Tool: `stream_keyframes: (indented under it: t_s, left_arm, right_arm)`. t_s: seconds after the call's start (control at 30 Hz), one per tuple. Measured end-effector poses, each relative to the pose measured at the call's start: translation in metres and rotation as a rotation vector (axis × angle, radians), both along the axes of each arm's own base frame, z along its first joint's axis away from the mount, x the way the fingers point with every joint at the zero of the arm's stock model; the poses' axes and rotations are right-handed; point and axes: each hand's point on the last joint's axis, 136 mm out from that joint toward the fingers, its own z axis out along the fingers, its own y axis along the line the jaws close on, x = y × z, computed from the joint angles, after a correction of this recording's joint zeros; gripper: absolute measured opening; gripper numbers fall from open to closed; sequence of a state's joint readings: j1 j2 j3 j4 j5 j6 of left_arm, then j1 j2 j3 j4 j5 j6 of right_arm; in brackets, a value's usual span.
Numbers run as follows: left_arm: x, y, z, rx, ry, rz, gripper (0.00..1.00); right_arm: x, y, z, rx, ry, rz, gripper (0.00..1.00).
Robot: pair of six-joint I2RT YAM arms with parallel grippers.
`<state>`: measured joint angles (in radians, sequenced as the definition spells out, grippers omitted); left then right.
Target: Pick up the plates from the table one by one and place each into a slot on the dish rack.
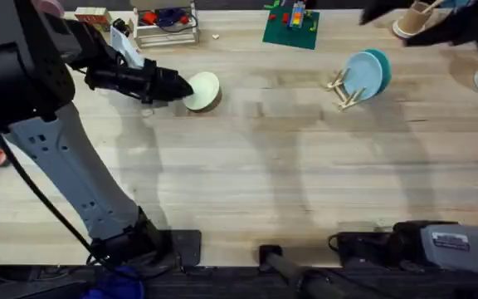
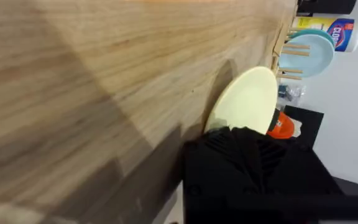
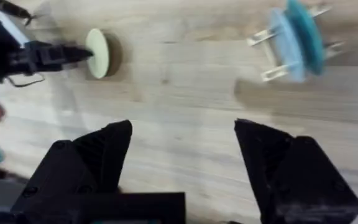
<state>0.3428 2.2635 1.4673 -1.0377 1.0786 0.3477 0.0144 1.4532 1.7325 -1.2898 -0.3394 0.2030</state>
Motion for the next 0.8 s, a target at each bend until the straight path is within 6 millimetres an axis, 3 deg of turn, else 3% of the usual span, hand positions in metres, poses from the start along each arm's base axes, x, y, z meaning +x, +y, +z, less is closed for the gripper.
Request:
stream_keyframes:
  t_s: [0.17, 0.37, 0.57, 0.8]
  left_arm:
    - [0.0, 0.0, 0.0, 0.0, 0.0, 0.0, 0.041]
    - [0.0, 0.0, 0.0, 0.0, 0.0, 0.0, 0.04]
    - [0.0, 0.0, 0.0, 0.0, 0.0, 0.0, 0.04]
    - [0.0, 0.0, 0.0, 0.0, 0.0, 0.0, 0.04]
  right_arm:
    - [0.026, 0.035, -0.029, 0.07, 0.087, 0.056, 0.995]
    - [0.05, 0.096, -0.055, 0.111, 0.1, 0.157, 0.995]
    - [0.063, 0.151, -0.085, 0.143, 0.133, 0.213, 0.994]
    - [0.073, 0.196, -0.122, 0.164, 0.173, 0.236, 0.995]
